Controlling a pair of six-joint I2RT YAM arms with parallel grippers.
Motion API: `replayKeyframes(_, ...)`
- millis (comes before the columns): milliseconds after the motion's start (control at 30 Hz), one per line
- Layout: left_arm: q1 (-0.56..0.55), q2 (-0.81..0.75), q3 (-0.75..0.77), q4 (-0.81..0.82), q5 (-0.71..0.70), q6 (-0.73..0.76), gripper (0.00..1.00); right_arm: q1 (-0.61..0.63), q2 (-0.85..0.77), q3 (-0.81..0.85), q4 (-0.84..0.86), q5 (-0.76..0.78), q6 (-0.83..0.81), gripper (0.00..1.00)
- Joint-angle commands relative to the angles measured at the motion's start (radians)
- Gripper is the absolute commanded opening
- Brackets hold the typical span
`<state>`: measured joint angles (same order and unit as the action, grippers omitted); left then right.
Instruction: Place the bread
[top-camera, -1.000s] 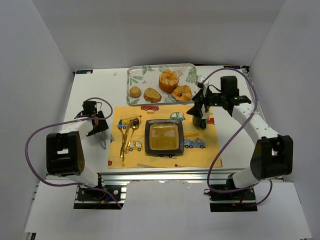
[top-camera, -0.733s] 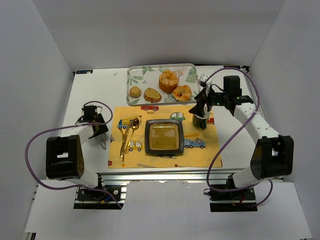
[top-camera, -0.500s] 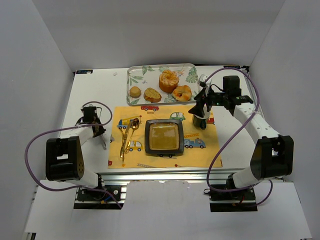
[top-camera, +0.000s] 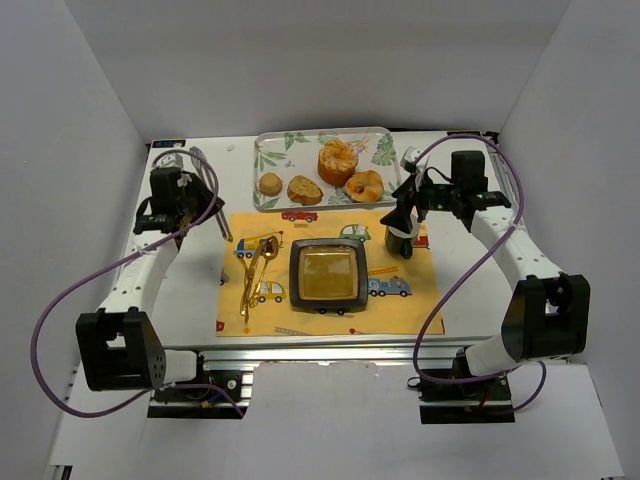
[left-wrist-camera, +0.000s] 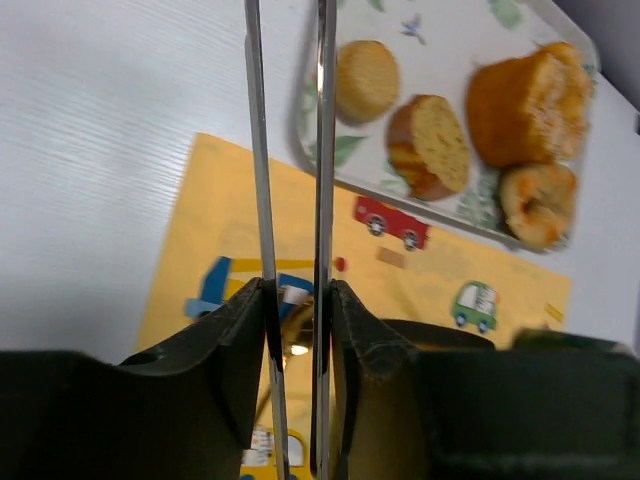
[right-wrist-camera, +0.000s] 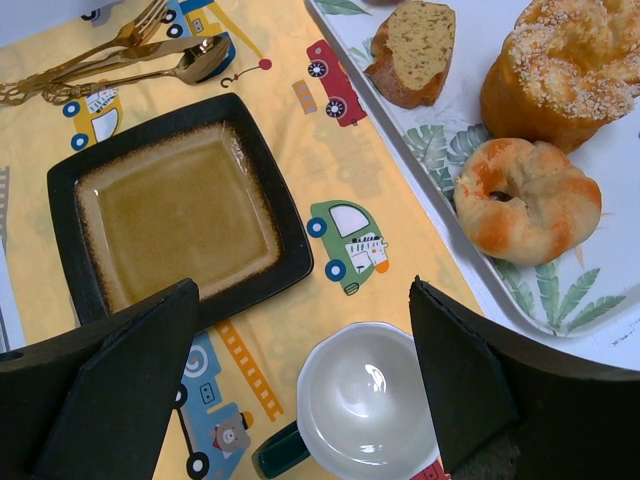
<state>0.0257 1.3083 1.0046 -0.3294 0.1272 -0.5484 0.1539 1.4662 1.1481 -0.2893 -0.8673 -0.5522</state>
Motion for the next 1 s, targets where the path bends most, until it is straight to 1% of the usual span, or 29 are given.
replayKeyframes(0,-0.049,0.028,0.058,-0.051,0.109,-0.071,0.42,-0.007,-0.030,-0.005,0.012,-0.029,0.008,0.89)
replayKeyframes(67,-0.075,0.064,0.118,-0.060,0.112,-0.068,0.44,-0.007,-0.029,-0.005,0.012,-0.032,0.008,0.89)
replayKeyframes(133,-0.124,0.095,0.163,-0.060,0.115,-0.064,0.46,-0.007,-0.029,-0.005,0.013,-0.033,0.008,0.89)
replayKeyframes(167,-0.160,0.135,0.219,-0.065,0.117,-0.061,0.47,-0.007,-0.027,-0.005,0.013,-0.033,0.009,0.89)
replayKeyframes(233,-0.188,0.178,0.268,-0.069,0.118,-0.054,0.48,-0.007,-0.030,-0.005,0.016,-0.035,0.011,0.89)
replayKeyframes(267,-0.208,0.219,0.290,-0.062,0.123,-0.059,0.48,-0.007,-0.032,-0.007,0.016,-0.033,0.011,0.89)
replayKeyframes(367,-0.240,0.276,0.351,-0.021,0.134,-0.080,0.49,-0.010,-0.041,-0.013,0.016,-0.032,0.008,0.89)
replayKeyframes(500,-0.270,0.371,0.414,0.042,0.155,-0.129,0.49,-0.020,-0.053,-0.024,0.013,-0.032,0.005,0.89)
replayKeyframes(567,-0.291,0.452,0.469,0.056,0.161,-0.143,0.52,-0.027,-0.055,-0.025,0.012,-0.035,0.003,0.89)
replayKeyframes(700,-0.303,0.534,0.537,0.073,0.169,-0.156,0.54,-0.036,-0.056,-0.025,0.010,-0.041,0.000,0.89)
replayKeyframes(833,-0.317,0.591,0.594,0.085,0.189,-0.168,0.55,-0.043,-0.055,-0.025,0.007,-0.045,-0.005,0.89)
replayKeyframes(967,-0.322,0.623,0.614,0.104,0.213,-0.185,0.56,-0.051,-0.055,-0.027,0.006,-0.050,-0.009,0.89)
